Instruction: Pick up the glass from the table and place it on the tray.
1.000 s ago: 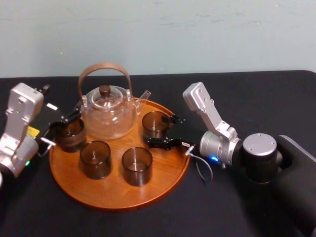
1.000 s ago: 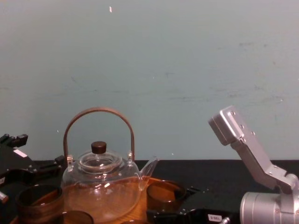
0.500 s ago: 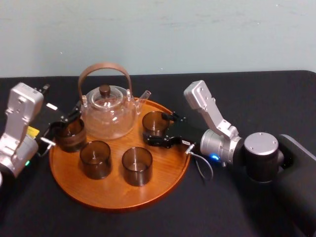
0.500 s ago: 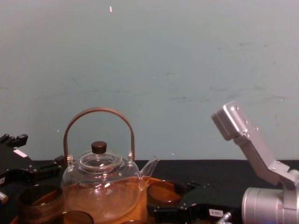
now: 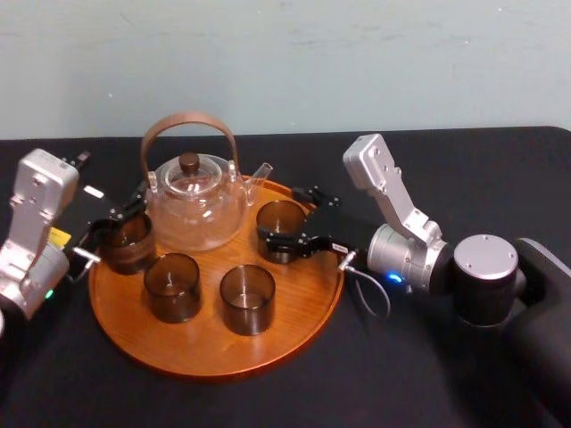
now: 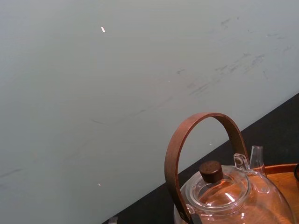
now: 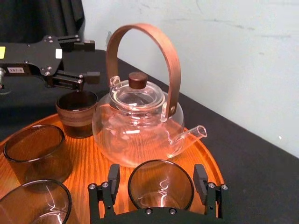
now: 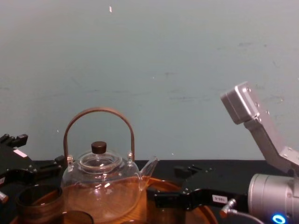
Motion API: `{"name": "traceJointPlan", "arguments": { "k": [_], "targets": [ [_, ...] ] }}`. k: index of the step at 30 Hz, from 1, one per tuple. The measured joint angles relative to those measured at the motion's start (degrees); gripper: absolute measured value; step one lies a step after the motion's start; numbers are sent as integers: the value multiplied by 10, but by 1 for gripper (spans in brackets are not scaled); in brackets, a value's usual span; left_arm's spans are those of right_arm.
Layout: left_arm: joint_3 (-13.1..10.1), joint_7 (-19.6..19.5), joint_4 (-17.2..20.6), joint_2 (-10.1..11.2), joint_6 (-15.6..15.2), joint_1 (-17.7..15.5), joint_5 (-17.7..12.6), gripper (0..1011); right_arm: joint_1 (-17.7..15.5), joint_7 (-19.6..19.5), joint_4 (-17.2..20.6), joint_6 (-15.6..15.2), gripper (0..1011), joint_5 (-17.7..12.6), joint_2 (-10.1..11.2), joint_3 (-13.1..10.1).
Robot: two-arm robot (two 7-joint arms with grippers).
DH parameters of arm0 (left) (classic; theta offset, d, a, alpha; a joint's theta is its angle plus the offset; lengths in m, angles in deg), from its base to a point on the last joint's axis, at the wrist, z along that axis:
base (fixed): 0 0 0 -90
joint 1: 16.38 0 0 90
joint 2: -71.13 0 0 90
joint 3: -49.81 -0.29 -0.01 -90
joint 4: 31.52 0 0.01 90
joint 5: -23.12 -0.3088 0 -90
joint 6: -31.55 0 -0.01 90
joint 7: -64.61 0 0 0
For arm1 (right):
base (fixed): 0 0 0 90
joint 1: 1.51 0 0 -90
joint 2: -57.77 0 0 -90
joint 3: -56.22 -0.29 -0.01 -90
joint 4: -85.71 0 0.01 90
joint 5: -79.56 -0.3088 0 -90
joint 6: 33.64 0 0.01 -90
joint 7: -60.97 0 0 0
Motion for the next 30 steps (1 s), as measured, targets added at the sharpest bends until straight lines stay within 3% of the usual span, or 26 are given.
{"name": "traceJointPlan", "arguments": {
  "k": [10, 16, 23, 30],
  "targets": [
    [0, 0, 0, 0, 0, 0, 0, 1001, -30, -26, 46, 3, 1002, -9, 24, -23],
    [0, 0, 0, 0, 0, 0, 0, 1001, -64, -48, 75, 5, 1002, -25, 48, -58],
    [0, 0, 0, 0, 0, 0, 0, 1001, -93, -68, 86, 9, 1002, -38, 63, -93],
    [0, 0, 0, 0, 0, 0, 0, 1001, -103, -83, 76, 12, 1002, -41, 65, -111]
  ]
}}
